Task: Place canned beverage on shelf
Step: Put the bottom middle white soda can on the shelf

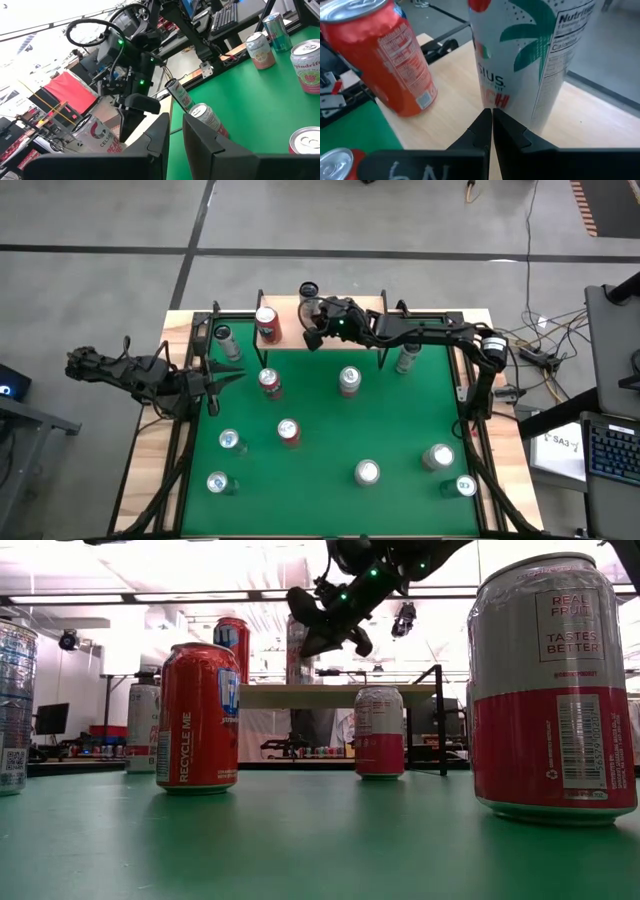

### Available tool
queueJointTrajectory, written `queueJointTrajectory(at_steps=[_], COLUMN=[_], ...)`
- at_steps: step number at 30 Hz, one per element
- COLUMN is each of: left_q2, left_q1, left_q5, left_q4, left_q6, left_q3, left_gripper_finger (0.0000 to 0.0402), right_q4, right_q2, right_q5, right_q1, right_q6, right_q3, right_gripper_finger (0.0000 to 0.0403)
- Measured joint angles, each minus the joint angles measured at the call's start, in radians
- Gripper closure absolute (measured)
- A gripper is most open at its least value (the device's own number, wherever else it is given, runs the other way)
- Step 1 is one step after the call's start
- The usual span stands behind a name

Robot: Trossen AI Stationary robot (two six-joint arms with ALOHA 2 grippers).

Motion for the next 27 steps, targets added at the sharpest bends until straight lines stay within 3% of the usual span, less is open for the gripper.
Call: queueJointTrajectory(at_steps=[27], left_q2=[0.001], left_q1=[0.002], left_q5=[0.000], left_q4=[0.008], left_q6=[0.001], left_q3=[0.000], left_gripper_finger=[0.0365], right_q4=[0.048], right_q2=[0.055], right_q5=[-0.011], right_q1=[-0.027], right_q6=[-0.009], right_q3=[0.001], right_gripper_finger=[0.0394])
